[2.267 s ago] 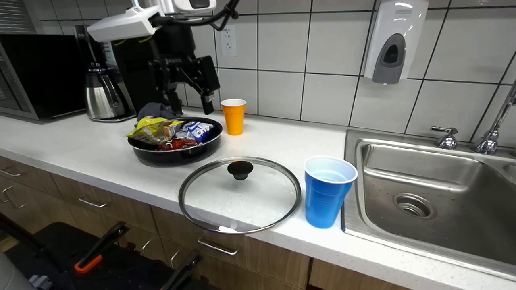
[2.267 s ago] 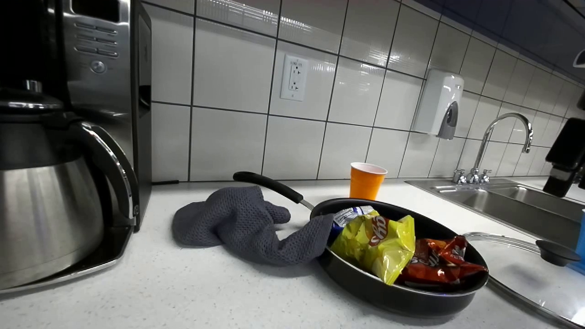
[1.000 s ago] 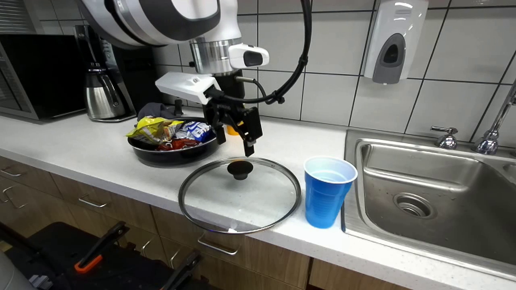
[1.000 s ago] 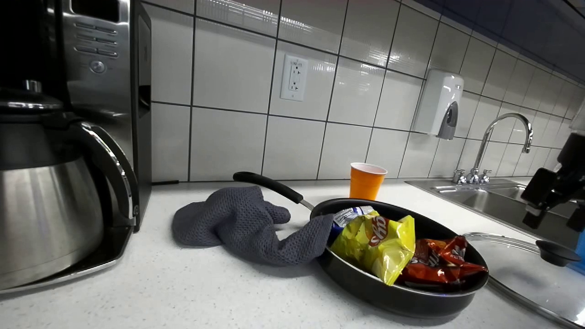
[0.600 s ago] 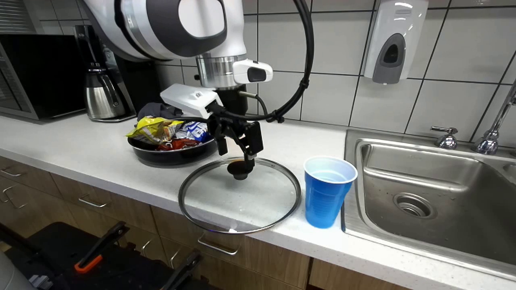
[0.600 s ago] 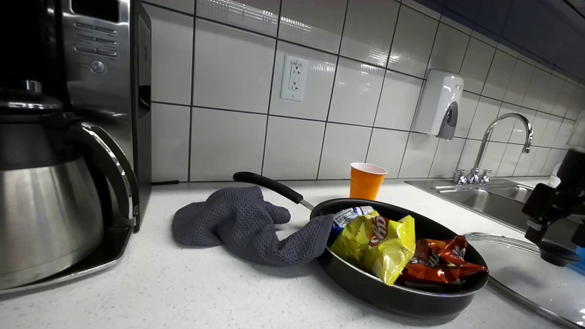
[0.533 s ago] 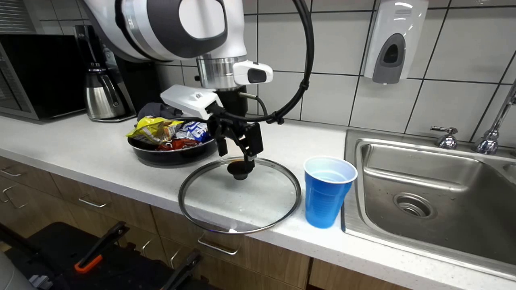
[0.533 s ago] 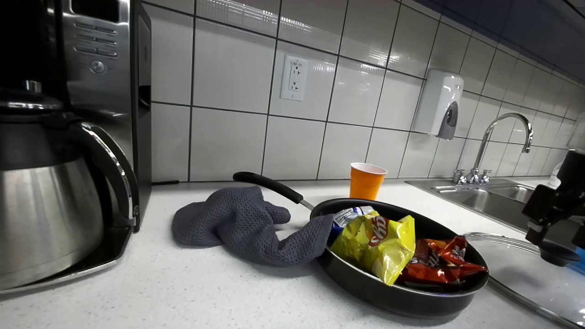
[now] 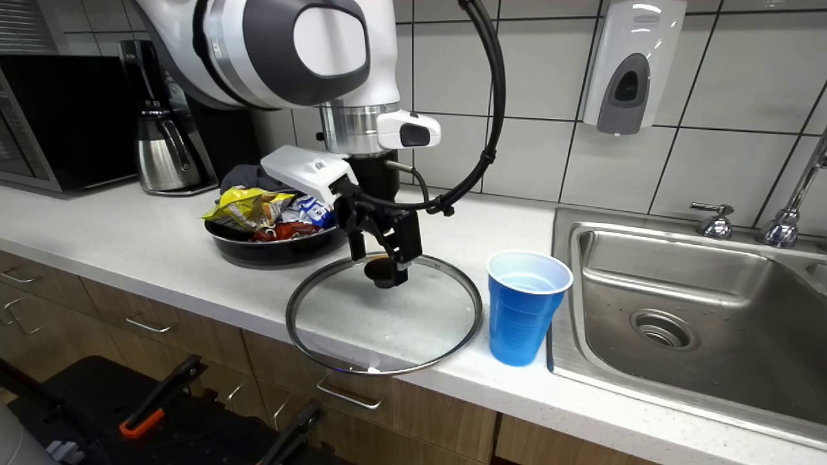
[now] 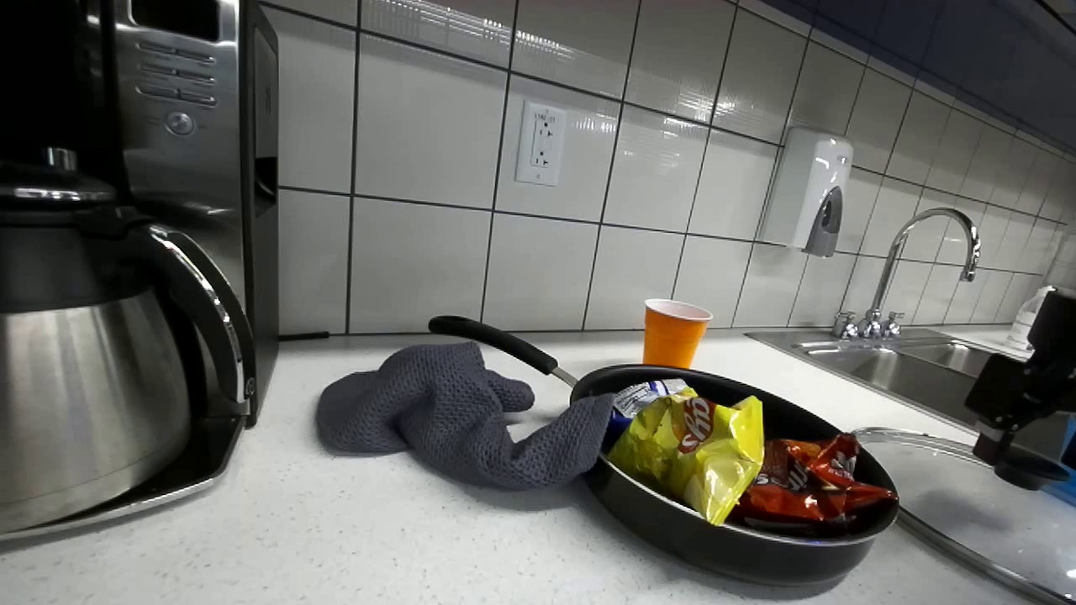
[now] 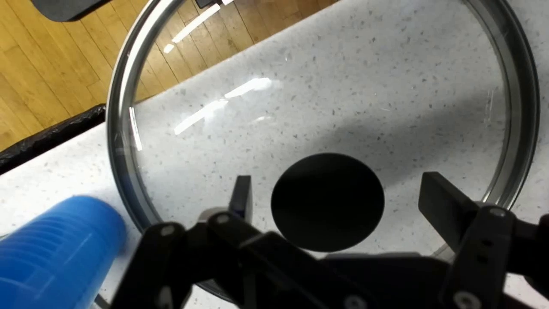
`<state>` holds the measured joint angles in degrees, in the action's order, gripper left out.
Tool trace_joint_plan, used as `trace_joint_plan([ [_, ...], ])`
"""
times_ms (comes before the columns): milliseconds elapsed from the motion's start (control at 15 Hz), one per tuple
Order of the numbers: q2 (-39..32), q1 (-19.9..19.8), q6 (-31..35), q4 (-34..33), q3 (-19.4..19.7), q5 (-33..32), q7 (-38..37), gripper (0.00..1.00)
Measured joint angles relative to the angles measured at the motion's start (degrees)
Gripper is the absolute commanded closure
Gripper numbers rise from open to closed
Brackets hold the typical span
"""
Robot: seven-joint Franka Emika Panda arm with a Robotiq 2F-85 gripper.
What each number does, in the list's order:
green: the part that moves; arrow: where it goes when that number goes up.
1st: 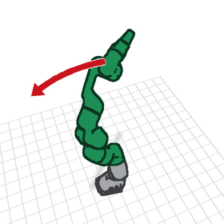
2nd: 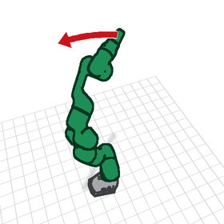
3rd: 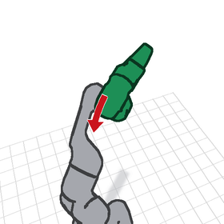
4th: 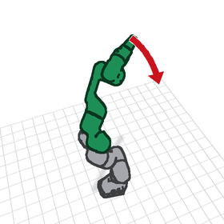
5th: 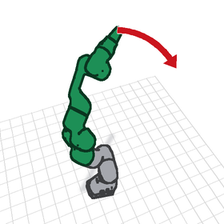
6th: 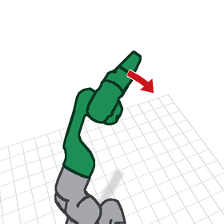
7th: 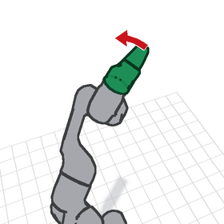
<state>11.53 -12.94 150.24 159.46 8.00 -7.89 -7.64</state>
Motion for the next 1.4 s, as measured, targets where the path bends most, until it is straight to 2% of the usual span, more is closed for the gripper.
trace_joint_plan([
  [1400,-1.3,-0.7,1.2,0.0,0.2,-4.8,-1.6,0.00],
])
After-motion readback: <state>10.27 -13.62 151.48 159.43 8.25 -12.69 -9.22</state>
